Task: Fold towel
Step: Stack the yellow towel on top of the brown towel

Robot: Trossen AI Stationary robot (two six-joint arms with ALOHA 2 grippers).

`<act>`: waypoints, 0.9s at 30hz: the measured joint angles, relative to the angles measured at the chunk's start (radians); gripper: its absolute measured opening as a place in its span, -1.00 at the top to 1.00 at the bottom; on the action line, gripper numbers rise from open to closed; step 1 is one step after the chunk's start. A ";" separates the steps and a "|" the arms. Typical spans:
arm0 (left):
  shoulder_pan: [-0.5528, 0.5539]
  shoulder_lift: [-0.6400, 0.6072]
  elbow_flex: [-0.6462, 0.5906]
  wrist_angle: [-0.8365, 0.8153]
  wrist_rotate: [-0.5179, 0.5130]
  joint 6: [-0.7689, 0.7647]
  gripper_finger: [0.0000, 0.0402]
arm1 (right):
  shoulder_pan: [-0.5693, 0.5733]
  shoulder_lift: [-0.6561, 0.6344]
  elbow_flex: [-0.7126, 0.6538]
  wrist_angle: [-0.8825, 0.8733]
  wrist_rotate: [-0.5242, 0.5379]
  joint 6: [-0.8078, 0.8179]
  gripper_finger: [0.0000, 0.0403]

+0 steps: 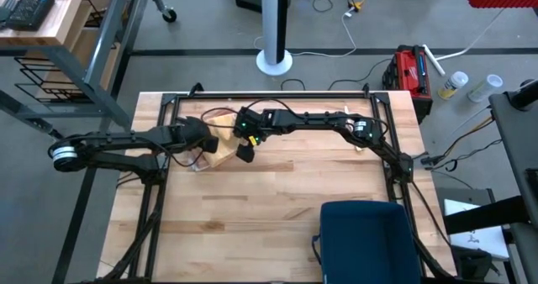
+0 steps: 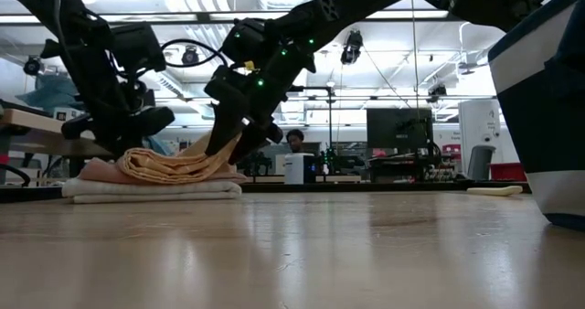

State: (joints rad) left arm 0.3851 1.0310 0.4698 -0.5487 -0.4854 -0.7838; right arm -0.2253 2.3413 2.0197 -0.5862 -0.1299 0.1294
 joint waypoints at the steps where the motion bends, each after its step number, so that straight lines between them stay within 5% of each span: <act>1: 0.000 -0.002 0.000 -0.003 -0.006 0.001 0.94 | 0.000 0.000 0.000 -0.004 0.000 -0.001 -0.54; 11: 0.000 -0.026 0.077 -0.164 -0.108 0.005 0.98 | -0.002 0.000 0.000 -0.023 0.000 0.001 -0.55; 20: 0.003 -0.029 0.224 -0.506 -0.155 0.032 0.99 | -0.001 0.000 0.003 -0.023 0.000 0.009 -0.57; 27: 0.006 -0.023 0.197 -0.488 -0.172 0.043 0.99 | 0.000 0.000 0.003 -0.028 0.000 0.016 -0.55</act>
State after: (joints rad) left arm 0.3916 1.0082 0.6672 -1.0363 -0.6571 -0.7411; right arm -0.2249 2.3413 2.0224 -0.6142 -0.1299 0.1450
